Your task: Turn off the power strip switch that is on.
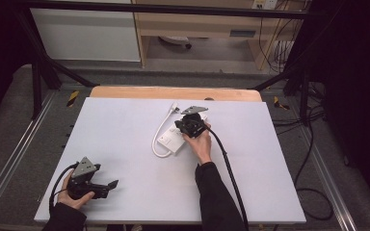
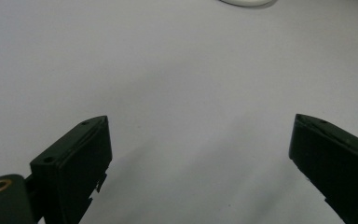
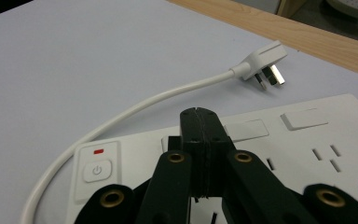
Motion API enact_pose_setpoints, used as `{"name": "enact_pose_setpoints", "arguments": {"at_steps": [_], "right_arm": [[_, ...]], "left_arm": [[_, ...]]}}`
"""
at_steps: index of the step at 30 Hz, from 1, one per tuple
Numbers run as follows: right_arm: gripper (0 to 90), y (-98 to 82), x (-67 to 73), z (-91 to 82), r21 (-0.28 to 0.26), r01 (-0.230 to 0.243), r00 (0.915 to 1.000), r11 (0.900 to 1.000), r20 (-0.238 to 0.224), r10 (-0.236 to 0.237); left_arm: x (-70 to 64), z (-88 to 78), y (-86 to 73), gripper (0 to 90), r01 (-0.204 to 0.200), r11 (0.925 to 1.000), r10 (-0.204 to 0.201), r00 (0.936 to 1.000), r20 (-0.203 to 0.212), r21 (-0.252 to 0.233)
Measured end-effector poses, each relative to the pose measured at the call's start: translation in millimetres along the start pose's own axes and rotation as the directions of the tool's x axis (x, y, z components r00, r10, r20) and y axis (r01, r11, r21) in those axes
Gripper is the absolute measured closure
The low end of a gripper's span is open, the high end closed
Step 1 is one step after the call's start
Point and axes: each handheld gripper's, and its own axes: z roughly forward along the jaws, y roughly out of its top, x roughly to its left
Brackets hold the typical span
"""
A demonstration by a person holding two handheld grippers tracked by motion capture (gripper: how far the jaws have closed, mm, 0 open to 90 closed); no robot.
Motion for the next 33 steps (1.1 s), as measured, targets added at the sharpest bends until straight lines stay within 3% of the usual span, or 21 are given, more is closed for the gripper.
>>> {"name": "enact_pose_setpoints", "arguments": {"at_steps": [9, 10, 13, 14, 15, 18, 23, 25, 33], "right_arm": [[73.0, 3.2, 3.1, -19.9, 0.041, -0.003, 0.9998, 0.999, -0.019, 0.004], [67.1, 4.4, 5.1, -23.8, 0.043, 0.002, 0.9997, 0.999, -0.025, -0.001], [60.7, 5.3, 7.4, -27.9, 0.045, 0.009, 0.9997, 0.999, -0.022, -0.008], [53.9, 4.6, 8.8, -32.3, 0.04, 0.006, 0.9998, 0.999, -0.02, -0.005], [53.9, 4.6, 8.8, -32.3, 0.04, 0.006, 0.9998, 0.999, -0.02, -0.005], [46.1, 1.4, 8.7, -39.1, 0.053, 0.01, 0.9999, 0.999, -0.006, -0.01], [33.9, -5.1, 5.7, -52.9, 0.05, 0.003, 0.9998, 0.999, -0.021, -0.002], [24.3, -8.9, 5.3, -61.1, 0.064, -0.002, 0.9998, 0.998, -0.02, 0.003], [10.7, -17.5, 6.9, -80.0, 0.076, 0.011, 0.9999, 0.997, -0.008, -0.01]], "left_arm": [[-0.6, -0.2, 0.4, 5.5, 0.001, 1.0, -0.001, 1.0, -0.001, 0.0], [-0.6, -0.3, 0.4, 5.5, 0.0, 1.0, 0.0, 1.0, -0.001, 0.0], [-0.7, -0.4, 0.4, 5.5, -0.001, 1.0, 0.001, 1.0, -0.001, 0.0], [-0.8, -0.3, 0.5, 5.5, 0.0, 1.0, 0.0, 1.0, -0.001, -0.001], [-0.8, -0.3, 0.5, 5.5, 0.0, 1.0, 0.0, 1.0, -0.001, -0.001], [-0.9, -0.1, 0.5, 5.5, -0.001, 1.0, 0.001, 1.0, -0.001, 0.0], [-0.8, 0.0, 0.6, 5.5, -0.001, 1.0, 0.001, 1.0, -0.002, 0.002], [-0.7, -0.1, 0.8, 5.5, 0.0, 1.0, 0.0, 1.0, -0.004, 0.002], [-1.3, 0.2, 0.9, 5.5, 0.001, 1.0, -0.001, 1.0, -0.002, 0.001]]}}
